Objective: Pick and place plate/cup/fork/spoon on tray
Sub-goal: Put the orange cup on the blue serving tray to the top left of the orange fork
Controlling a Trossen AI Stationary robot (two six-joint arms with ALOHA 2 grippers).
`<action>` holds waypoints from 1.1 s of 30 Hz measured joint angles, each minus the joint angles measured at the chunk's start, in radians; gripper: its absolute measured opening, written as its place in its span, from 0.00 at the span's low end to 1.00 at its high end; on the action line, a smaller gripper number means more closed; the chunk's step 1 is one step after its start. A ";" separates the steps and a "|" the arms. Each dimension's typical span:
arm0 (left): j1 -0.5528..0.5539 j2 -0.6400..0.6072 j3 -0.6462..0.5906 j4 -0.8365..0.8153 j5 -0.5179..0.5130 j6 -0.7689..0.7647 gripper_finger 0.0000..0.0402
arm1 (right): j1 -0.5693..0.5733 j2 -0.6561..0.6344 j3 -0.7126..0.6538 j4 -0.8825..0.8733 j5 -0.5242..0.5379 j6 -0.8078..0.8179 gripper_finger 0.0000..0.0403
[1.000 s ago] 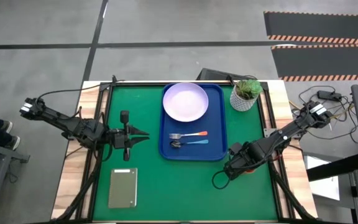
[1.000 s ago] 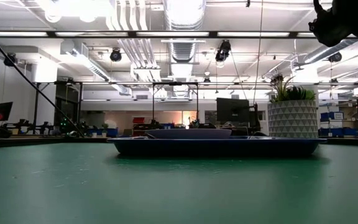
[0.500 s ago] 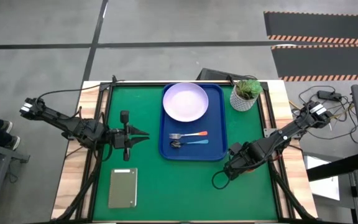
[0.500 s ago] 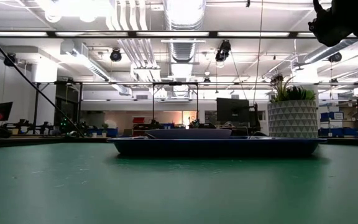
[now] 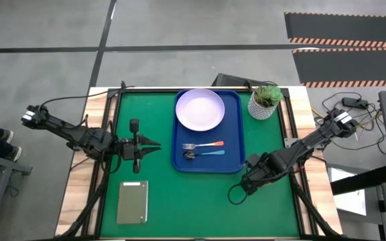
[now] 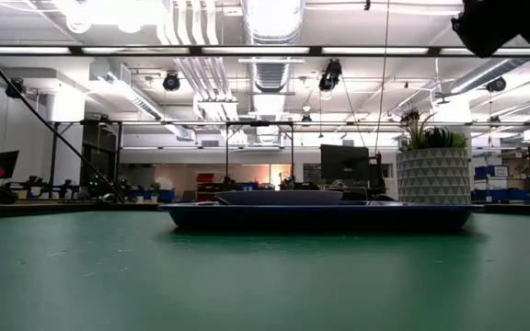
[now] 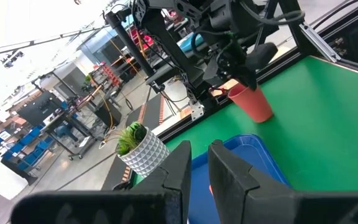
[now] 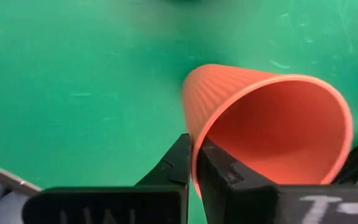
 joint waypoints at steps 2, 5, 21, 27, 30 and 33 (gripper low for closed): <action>0.000 0.000 0.000 0.000 0.000 0.000 0.09 | 0.000 0.000 0.020 -0.003 0.002 -0.013 0.02; 0.000 0.000 0.000 0.000 0.000 0.000 0.09 | 0.000 0.000 0.056 -0.053 0.003 -0.020 0.02; 0.000 0.000 0.000 0.000 0.000 0.000 0.09 | -0.001 0.004 0.163 -0.155 0.069 -0.074 0.02; 0.000 0.000 0.000 0.000 0.000 0.000 0.09 | -0.008 0.017 0.210 -0.162 0.118 -0.110 0.02; 0.000 0.000 0.000 0.000 0.000 0.001 0.09 | -0.026 0.045 0.243 -0.188 0.118 -0.143 0.02; 0.000 0.000 0.000 0.000 0.000 0.002 0.09 | -0.048 0.078 0.277 -0.210 0.119 -0.198 0.02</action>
